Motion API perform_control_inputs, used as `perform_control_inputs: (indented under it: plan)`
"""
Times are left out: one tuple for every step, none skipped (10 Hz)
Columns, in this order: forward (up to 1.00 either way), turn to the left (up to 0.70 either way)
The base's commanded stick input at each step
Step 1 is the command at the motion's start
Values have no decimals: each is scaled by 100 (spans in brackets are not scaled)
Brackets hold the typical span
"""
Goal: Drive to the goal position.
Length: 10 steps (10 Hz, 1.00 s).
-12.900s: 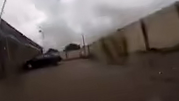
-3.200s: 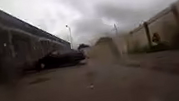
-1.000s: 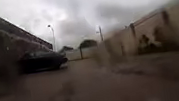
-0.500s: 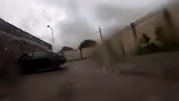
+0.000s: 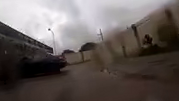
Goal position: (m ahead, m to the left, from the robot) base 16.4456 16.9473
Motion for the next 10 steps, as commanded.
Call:
perform_control_inputs:
  plan:
    - [50,2]
    - [50,2]
    - [50,2]
    - [50,2]
    - [50,2]
    - [50,2]
    - [50,2]
    - [50,2]
    - [50,2]
    - [50,2]
